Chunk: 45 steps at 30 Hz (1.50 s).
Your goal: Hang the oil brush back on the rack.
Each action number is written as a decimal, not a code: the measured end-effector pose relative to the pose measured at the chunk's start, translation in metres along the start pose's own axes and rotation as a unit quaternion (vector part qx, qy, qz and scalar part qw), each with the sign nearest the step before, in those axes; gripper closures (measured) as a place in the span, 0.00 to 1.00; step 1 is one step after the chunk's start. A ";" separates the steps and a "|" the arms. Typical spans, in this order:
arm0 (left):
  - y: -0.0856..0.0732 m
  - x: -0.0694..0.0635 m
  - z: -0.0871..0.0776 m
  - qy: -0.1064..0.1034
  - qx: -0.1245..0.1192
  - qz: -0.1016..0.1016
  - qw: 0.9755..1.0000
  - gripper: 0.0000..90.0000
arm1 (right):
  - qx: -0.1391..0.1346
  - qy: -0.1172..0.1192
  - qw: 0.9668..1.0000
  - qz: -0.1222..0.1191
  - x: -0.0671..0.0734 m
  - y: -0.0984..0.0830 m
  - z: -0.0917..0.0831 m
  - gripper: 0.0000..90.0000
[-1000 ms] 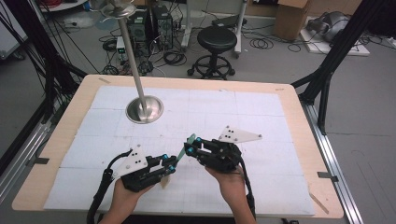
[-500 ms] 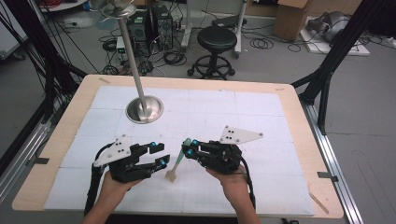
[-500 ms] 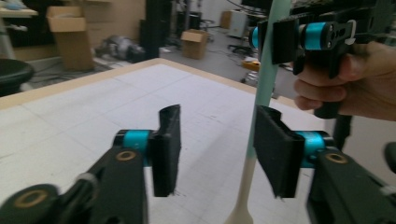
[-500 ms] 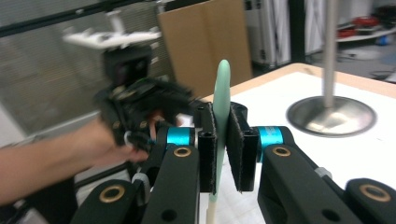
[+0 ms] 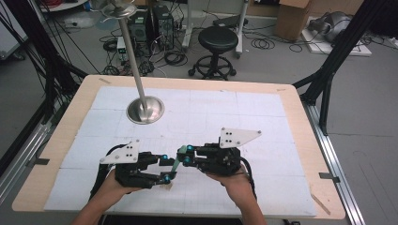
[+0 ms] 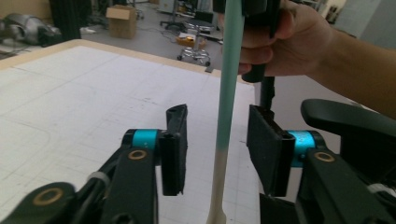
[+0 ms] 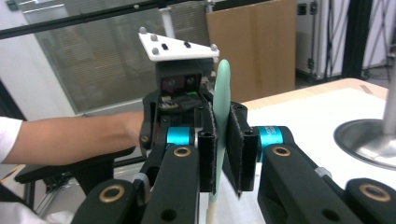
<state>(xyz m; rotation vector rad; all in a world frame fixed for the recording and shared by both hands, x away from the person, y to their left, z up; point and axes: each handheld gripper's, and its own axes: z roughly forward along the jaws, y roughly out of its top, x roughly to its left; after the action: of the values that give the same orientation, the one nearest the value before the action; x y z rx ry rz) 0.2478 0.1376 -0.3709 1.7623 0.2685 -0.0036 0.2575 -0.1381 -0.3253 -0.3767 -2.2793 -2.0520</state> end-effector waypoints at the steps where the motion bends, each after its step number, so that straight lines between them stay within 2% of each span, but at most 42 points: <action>1: 0.000 -0.001 0.001 -0.004 0.000 -0.001 1.000 0.70 | -0.001 0.001 1.000 0.000 0.001 0.000 0.000 0.92; 6: -0.002 -0.002 0.005 -0.017 0.005 0.009 1.000 0.81 | 0.002 0.008 1.000 -0.003 0.001 0.000 0.002 0.92; 10: -0.002 -0.003 0.006 -0.010 0.005 0.015 1.000 0.91 | 0.002 0.012 1.000 -0.006 0.001 0.000 0.003 0.92; 14: -0.001 -0.003 0.007 -0.005 0.002 0.015 1.000 0.93 | 0.000 0.009 1.000 -0.008 0.002 0.000 0.002 0.90; 15: -0.001 -0.003 0.007 0.000 0.002 0.011 1.000 0.93 | -0.003 -0.001 1.000 -0.010 0.002 0.000 0.002 0.81; 16: -0.001 -0.002 0.006 0.006 0.002 0.011 1.000 0.93 | -0.008 -0.018 1.000 -0.006 0.002 0.000 0.000 0.66; 21: 0.001 0.003 0.001 0.053 0.001 0.005 0.999 0.93 | -0.041 -0.082 0.996 -0.001 0.002 -0.004 -0.018 0.47; 24: 0.003 0.007 -0.004 0.075 -0.002 0.004 0.997 0.93 | -0.054 -0.121 0.991 0.012 0.002 -0.012 -0.035 0.40; 27: 0.005 0.014 -0.011 0.105 -0.013 -0.009 0.994 0.93 | -0.047 -0.174 0.984 0.016 0.004 -0.022 -0.054 0.37; 28: 0.006 0.017 -0.014 0.114 -0.016 -0.014 0.993 0.93 | -0.042 -0.198 0.979 0.014 0.004 -0.026 -0.061 0.34; 30: 0.010 0.023 -0.018 0.134 -0.019 -0.019 0.991 0.93 | -0.021 -0.248 0.968 0.015 0.006 -0.035 -0.073 0.31; 31: 0.013 0.026 -0.021 0.142 -0.020 -0.021 0.990 0.93 | -0.015 -0.264 0.964 0.014 0.006 -0.038 -0.077 0.27; 32: 0.015 0.029 -0.023 0.149 -0.022 -0.024 0.988 0.93 | -0.004 -0.283 0.959 0.015 0.006 -0.042 -0.081 0.24; 34: 0.023 0.037 -0.028 0.161 -0.030 -0.031 0.986 0.93 | 0.008 -0.306 0.952 0.021 0.007 -0.051 -0.088 0.22; 35: 0.027 0.040 -0.030 0.169 -0.033 -0.034 0.984 0.93 | 0.010 -0.314 0.949 0.018 0.007 -0.054 -0.091 0.21; 37: 0.038 0.048 -0.035 0.185 -0.042 -0.039 0.981 0.93 | 0.009 -0.323 0.946 0.022 0.006 -0.061 -0.097 0.20; 40: 0.057 0.059 -0.041 0.202 -0.055 -0.042 0.977 0.93 | 0.002 -0.331 0.943 0.028 0.006 -0.065 -0.103 0.20; 45: 0.081 0.075 -0.052 0.244 -0.069 -0.048 0.966 0.93 | 0.000 -0.335 0.942 0.023 0.008 -0.064 -0.106 0.20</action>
<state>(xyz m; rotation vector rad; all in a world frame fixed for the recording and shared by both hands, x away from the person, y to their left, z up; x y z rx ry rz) 0.3283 0.1862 -0.2932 1.5894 0.6959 0.3759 0.2233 -0.2474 -0.3738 -1.2897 -2.5487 -2.1254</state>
